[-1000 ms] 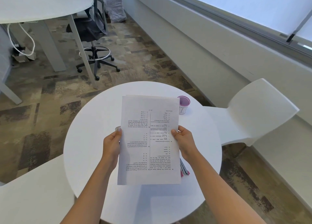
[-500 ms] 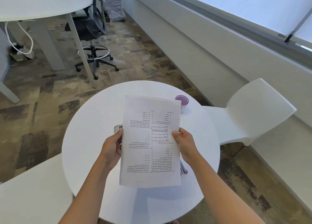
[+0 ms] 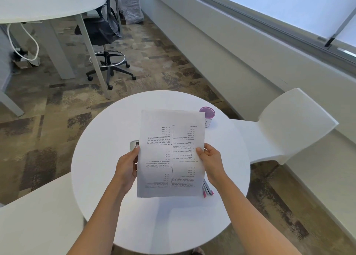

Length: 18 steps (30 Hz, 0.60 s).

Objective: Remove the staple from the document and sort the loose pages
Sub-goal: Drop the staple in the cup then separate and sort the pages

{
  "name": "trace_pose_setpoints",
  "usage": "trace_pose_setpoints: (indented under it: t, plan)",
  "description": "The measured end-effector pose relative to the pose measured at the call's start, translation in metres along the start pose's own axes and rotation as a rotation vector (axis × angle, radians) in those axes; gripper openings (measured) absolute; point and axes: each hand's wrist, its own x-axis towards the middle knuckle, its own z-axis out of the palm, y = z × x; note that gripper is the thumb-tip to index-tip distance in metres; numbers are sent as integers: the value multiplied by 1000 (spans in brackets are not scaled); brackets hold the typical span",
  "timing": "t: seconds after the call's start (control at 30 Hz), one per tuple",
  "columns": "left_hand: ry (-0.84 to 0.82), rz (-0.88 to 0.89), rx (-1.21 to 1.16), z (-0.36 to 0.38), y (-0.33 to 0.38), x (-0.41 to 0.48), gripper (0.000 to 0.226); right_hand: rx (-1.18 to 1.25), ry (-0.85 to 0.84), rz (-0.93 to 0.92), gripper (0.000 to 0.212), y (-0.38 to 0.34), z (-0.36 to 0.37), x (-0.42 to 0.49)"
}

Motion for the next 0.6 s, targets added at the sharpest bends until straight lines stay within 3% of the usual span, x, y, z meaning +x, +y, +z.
trace_pose_setpoints:
  t: [0.27,0.47,0.6]
  plan:
    - [24,49,49,4,-7,-2,26,-57,234,-68,13,7,-2,0]
    - [74,11,48,11,-16,-4,29,-88,270,-88,1,12,1,1]
    - [100,-21,25,12,-19,-5,32,-85,279,-62,9,16,-1,3]
